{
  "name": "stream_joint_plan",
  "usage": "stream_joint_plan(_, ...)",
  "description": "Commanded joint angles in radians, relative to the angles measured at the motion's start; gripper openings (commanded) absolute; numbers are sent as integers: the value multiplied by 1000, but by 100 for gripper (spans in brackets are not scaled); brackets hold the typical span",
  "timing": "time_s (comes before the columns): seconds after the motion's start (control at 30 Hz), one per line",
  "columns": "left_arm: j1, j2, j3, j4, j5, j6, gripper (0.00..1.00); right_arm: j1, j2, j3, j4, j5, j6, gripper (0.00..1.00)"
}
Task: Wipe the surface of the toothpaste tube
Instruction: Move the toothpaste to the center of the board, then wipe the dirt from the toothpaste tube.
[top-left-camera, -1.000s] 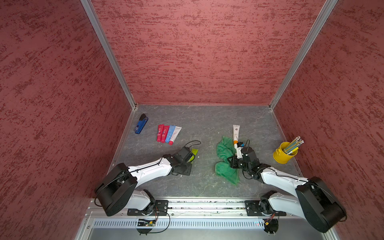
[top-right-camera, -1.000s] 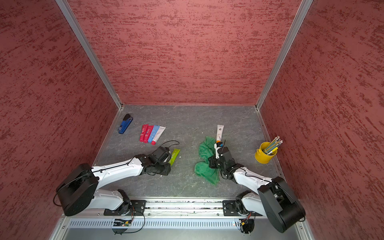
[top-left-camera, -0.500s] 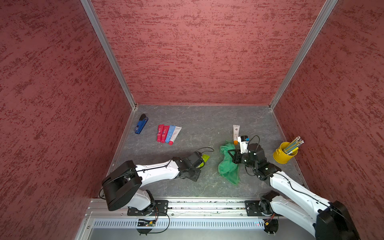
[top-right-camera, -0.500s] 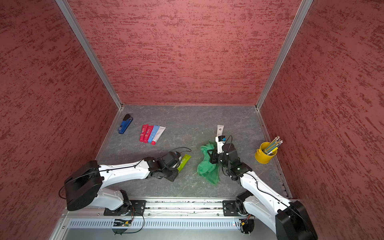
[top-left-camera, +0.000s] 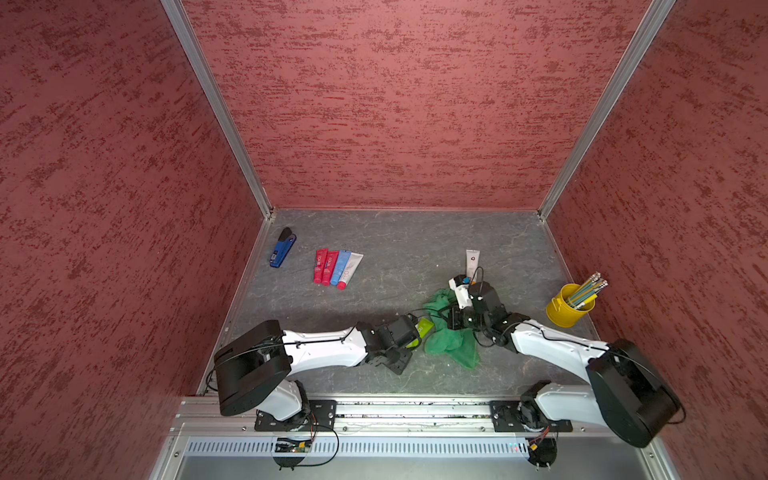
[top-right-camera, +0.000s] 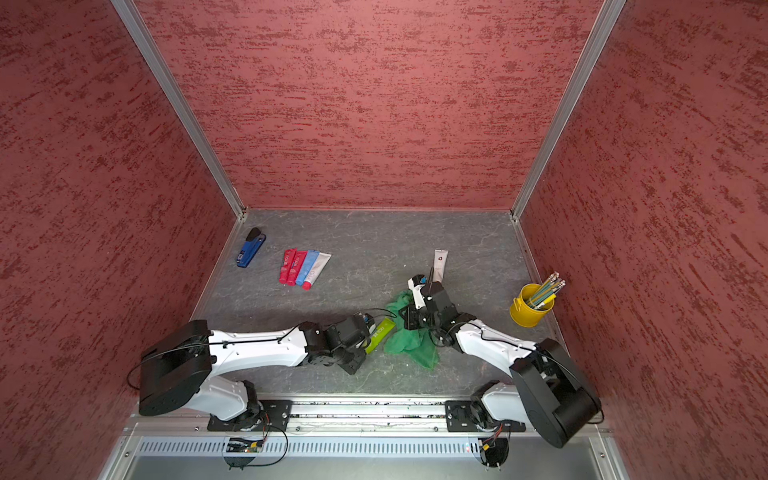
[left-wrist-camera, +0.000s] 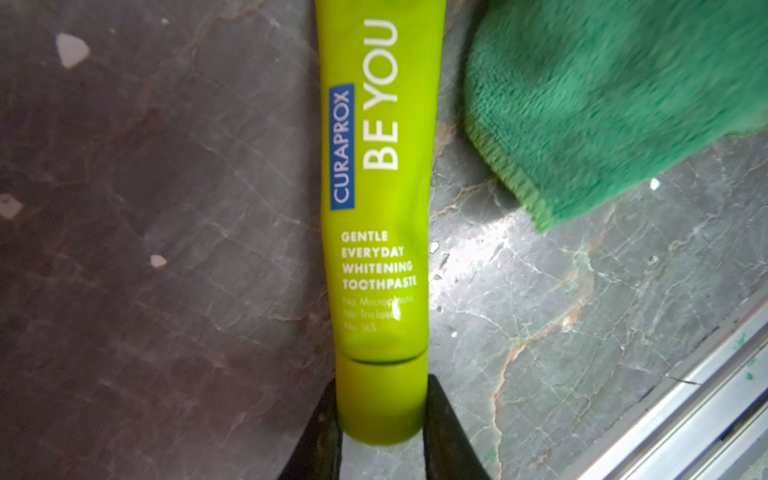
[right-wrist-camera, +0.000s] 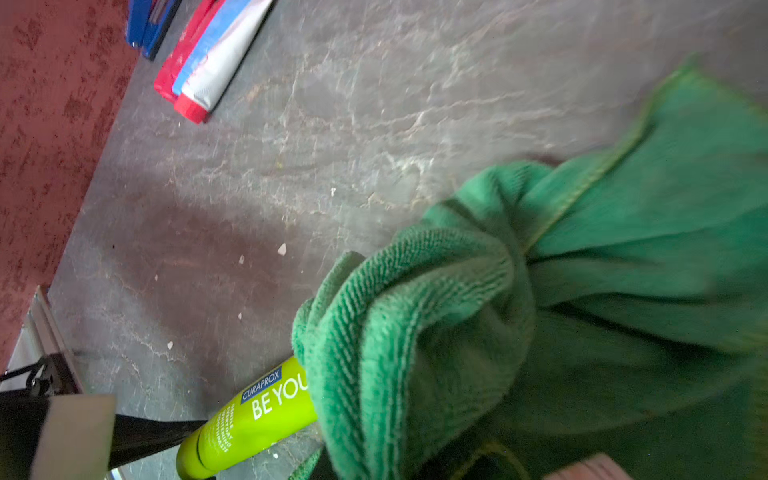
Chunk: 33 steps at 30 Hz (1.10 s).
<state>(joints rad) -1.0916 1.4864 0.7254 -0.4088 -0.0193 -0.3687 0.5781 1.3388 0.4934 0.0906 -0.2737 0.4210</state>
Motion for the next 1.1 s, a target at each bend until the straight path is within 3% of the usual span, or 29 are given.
stream_joint_plan(0.0,1,-1,0,41,18,24,15,63,53,-16,129,2,48,0)
stream_joint_plan(0.4,1,29,12,52,42,41,10,212,188,-1,155,59,127,0)
stream_joint_plan(0.73,9,25,1,67,53,46,7,354,225,-103,370,-141,293,0)
stream_joint_plan(0.87,12,3,-14,78,57,43,5,334,203,-87,248,17,243,0)
stream_joint_plan(1.07,13,-41,-43,90,53,39,2,168,229,-21,125,155,137,0)
